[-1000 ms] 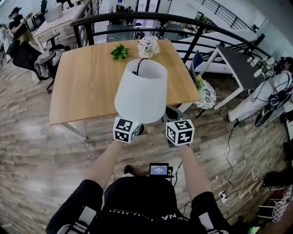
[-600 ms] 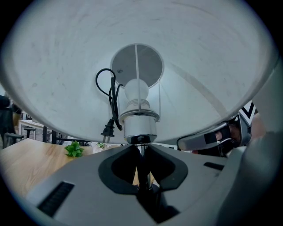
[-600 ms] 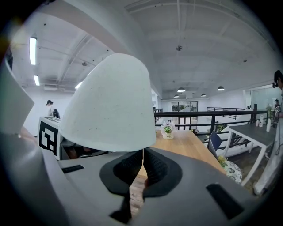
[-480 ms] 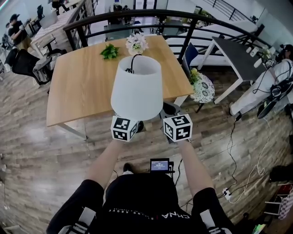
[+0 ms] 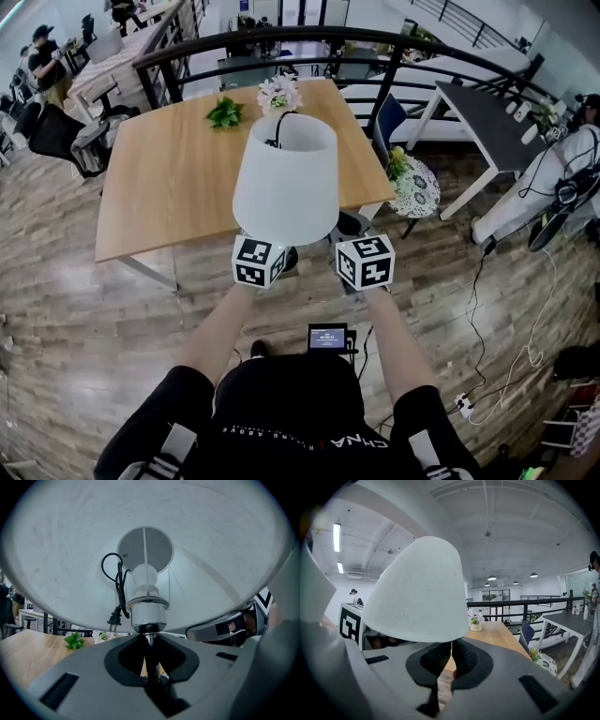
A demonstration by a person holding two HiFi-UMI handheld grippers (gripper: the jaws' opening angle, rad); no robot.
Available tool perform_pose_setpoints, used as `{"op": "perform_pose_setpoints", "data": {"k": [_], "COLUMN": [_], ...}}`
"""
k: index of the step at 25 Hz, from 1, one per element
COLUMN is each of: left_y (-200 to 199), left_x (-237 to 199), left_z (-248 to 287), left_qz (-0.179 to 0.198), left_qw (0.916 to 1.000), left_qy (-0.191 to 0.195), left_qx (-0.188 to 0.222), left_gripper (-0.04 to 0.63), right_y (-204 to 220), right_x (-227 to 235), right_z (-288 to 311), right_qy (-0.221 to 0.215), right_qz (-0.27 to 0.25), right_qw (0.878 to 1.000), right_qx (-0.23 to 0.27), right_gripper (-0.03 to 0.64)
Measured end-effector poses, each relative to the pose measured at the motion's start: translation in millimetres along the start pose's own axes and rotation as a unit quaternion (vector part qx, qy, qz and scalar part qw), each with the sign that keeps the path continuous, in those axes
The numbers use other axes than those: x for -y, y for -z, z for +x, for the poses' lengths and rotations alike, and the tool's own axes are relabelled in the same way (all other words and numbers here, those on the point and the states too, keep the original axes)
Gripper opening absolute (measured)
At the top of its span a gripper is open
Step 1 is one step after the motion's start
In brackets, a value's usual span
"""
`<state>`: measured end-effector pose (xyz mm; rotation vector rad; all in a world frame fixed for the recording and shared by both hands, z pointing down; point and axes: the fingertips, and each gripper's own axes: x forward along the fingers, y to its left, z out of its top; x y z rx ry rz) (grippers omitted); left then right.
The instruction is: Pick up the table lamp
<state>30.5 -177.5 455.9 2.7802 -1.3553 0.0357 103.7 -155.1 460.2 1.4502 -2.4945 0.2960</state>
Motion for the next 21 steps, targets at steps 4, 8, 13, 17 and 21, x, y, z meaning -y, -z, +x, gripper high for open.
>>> {"op": "perform_pose_setpoints", "data": {"k": [4, 8, 13, 17, 21], "left_y": [-1.4, -0.1, 5.0, 6.5, 3.4], "left_x": [1.8, 0.1, -2.5, -0.6, -3.9], "left_z": [0.1, -1.5, -5.3, -6.4, -6.0], "left_qz": [-0.003, -0.006, -0.007, -0.008, -0.008], "left_qw": [1.0, 1.0, 0.9999, 0.9999, 0.9999], "left_qy": [0.003, 0.005, 0.005, 0.005, 0.005], "left_qx": [0.004, 0.006, 0.005, 0.006, 0.005], "left_gripper": [0.071, 0.071, 0.071, 0.071, 0.071], "right_y": [-1.2, 0.0, 4.4, 6.6, 3.1], "right_x": [-1.4, -4.2, -9.5, -10.4, -11.2], "right_z": [-1.7, -0.7, 0.7, -1.1, 1.2], "right_qy": [0.002, 0.001, 0.0, -0.002, -0.001], "right_qz": [-0.006, -0.011, -0.014, -0.016, -0.016], "right_qw": [1.0, 1.0, 1.0, 1.0, 1.0], "right_qx": [-0.002, -0.005, -0.008, -0.008, -0.01], "right_gripper": [0.031, 0.031, 0.031, 0.031, 0.031]}}
